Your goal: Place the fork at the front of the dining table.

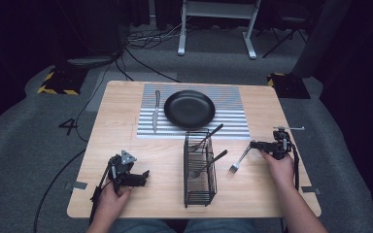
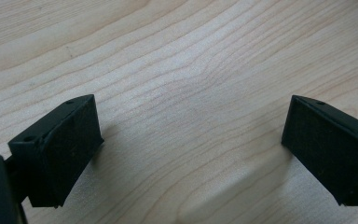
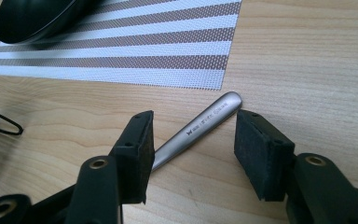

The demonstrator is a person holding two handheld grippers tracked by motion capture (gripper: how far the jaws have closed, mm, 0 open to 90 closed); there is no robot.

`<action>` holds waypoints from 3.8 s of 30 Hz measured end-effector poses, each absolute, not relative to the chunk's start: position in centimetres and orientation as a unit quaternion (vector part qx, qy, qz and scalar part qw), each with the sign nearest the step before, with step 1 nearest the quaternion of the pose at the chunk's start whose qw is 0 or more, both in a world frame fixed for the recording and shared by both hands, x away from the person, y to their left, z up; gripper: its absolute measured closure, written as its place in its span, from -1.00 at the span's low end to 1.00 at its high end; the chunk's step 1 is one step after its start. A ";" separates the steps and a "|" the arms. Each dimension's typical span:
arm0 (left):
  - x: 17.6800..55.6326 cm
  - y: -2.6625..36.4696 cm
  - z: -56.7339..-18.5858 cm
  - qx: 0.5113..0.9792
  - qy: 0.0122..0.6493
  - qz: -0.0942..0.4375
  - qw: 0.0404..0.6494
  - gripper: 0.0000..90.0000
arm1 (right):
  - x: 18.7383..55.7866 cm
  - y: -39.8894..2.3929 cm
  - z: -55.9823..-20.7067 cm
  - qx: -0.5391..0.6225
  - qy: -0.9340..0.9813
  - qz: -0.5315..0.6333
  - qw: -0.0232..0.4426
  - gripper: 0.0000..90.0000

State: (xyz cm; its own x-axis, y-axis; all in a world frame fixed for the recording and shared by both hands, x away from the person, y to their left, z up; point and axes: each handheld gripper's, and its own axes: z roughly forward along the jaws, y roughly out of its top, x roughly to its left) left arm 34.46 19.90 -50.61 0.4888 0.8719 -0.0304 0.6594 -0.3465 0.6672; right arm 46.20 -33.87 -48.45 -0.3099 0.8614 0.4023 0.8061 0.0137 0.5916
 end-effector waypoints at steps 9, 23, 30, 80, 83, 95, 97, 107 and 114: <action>34.5 19.9 -50.6 0.803 0.477 0.168 0.315 -0.90 | 43.6 -31.7 -47.3 0.566 0.732 0.376 0.051 0.02; 34.4 19.9 -50.6 0.803 0.476 0.169 0.316 -0.89 | 42.0 -25.4 -48.5 0.517 0.790 0.271 0.186 0.15; 34.4 19.9 -50.6 0.804 0.475 0.171 0.314 -0.90 | 41.5 -26.6 -48.2 0.531 0.786 0.268 0.168 0.47; 34.4 19.9 -50.6 0.804 0.475 0.170 0.315 -0.90 | 42.5 -29.5 -39.0 0.500 0.758 0.361 0.212 0.88; 34.4 19.9 -50.6 0.804 0.475 0.170 0.316 -0.90 | 43.8 -29.4 -38.6 0.504 0.752 0.367 0.214 0.88; 34.4 19.8 -50.6 0.800 0.481 0.171 0.315 -0.90 | 49.7 -26.8 -37.3 0.498 0.756 0.357 0.230 0.88; 34.4 19.8 -50.6 0.800 0.481 0.172 0.316 -0.90 | 50.5 -26.5 -37.0 0.500 0.753 0.361 0.230 0.88; 34.4 19.8 -50.6 0.800 0.481 0.171 0.315 -0.90 | 53.9 -24.6 -37.8 0.513 0.750 0.348 0.231 0.88; 34.4 19.8 -50.6 0.800 0.482 0.171 0.314 -0.90 | 56.4 -24.0 -38.6 0.531 0.744 0.340 0.222 0.88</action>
State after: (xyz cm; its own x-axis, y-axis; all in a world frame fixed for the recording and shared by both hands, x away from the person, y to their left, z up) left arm 34.44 19.82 -50.62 0.4765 0.8787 -0.0293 0.6635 -0.3375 0.6677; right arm 56.35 -23.97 -38.64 -0.3369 0.9410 0.0308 0.6392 0.2045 0.7413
